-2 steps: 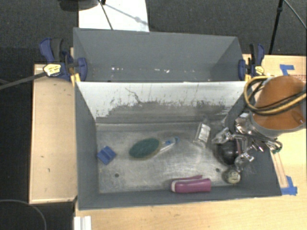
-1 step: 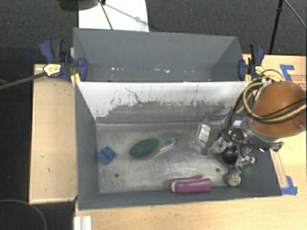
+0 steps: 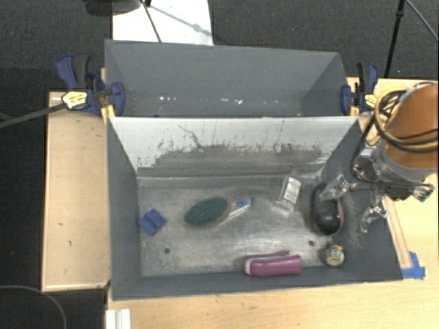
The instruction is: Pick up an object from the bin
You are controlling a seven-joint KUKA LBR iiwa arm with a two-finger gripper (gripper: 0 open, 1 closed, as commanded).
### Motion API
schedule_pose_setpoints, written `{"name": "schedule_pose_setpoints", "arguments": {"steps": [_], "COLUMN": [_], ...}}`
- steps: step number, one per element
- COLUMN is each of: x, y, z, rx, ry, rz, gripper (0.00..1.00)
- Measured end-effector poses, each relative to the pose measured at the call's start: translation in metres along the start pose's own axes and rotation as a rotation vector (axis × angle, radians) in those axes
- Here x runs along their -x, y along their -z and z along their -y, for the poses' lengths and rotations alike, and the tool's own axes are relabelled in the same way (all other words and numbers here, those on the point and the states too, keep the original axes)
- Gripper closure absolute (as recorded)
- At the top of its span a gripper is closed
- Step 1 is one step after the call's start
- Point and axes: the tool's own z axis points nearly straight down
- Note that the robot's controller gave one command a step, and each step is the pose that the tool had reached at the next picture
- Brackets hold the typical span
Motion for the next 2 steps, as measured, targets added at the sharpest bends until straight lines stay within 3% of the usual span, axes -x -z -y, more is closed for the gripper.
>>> {"name": "schedule_pose_setpoints", "arguments": {"steps": [1, 2], "x": [0.011, 0.01], "y": [-0.085, -0.047], "z": [-0.013, -0.009], "rx": [0.022, 0.009], "ry": [0.117, 0.363], "rz": [0.015, 0.002], "gripper": [0.0, 0.0]}}
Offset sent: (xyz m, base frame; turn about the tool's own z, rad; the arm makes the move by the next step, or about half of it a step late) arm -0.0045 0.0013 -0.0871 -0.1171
